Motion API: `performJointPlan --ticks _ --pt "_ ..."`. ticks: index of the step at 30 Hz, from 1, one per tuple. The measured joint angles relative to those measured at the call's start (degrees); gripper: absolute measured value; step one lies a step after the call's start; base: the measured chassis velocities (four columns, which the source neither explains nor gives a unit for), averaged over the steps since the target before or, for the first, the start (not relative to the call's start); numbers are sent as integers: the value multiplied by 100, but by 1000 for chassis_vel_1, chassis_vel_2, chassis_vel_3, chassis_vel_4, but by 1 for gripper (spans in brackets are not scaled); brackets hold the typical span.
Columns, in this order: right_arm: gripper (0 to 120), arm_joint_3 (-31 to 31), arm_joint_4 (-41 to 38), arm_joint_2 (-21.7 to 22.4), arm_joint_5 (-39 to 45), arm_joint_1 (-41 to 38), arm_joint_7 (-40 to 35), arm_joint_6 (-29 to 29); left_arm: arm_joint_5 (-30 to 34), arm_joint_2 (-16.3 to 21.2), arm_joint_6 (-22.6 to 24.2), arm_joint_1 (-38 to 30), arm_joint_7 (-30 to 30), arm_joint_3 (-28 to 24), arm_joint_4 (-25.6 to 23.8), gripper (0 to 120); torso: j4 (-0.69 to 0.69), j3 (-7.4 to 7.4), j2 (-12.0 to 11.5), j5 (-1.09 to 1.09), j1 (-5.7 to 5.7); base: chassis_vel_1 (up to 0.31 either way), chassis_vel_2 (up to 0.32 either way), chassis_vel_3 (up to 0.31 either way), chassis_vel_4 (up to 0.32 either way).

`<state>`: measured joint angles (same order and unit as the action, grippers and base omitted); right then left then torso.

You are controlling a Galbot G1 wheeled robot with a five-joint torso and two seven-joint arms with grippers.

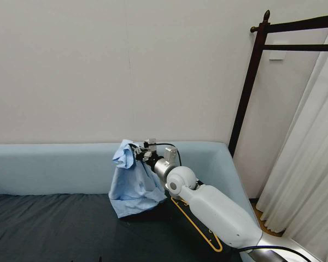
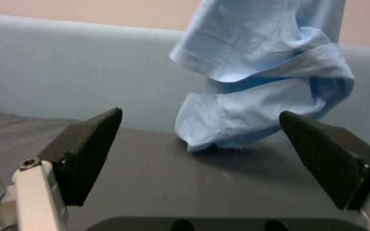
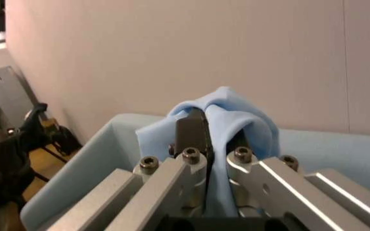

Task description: Pick up the clothes from the sofa and hang them on the clothes hanger.

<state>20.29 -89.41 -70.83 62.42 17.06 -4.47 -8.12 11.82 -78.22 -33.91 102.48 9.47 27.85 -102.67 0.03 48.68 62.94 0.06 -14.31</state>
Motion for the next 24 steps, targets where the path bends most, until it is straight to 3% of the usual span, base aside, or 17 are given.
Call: performJointPlan --ticks 2,6,9,15,17,20,24 --pt "0 -68 -137 193 18 224 69 16 -6 -2 5 -4 8 -8 5 96 -2 0 0 -1 0 0 0 0 0" --pt "0 -312 -112 1197 -247 1535 531 195 -24 -3 10 -37 6 -67 83 96 -10 1 0 3 0 0 0 0 0" --pt "0 -405 265 1428 -616 2069 729 325 -34 -2 14 -66 4 -97 132 96 -11 1 -1 2 0 0 0 0 0" --pt "0 -812 1186 1473 -1597 3053 848 502 -52 30 52 -117 4 -153 176 96 -4 1 -1 4 0 0 0 0 0" --pt "0 -923 1273 1479 -1721 3182 790 395 -52 48 56 -129 4 -158 186 96 -4 0 0 3 0 0 0 0 0" --pt "0 -1350 1382 1577 -2016 3441 486 -315 -53 72 58 -150 5 -188 235 96 -6 1 0 1 0 0 0 0 0" --pt "0 -1578 1473 1561 -2159 3401 369 -346 -55 61 54 -157 5 -232 294 96 -4 1 0 1 0 0 0 0 0"
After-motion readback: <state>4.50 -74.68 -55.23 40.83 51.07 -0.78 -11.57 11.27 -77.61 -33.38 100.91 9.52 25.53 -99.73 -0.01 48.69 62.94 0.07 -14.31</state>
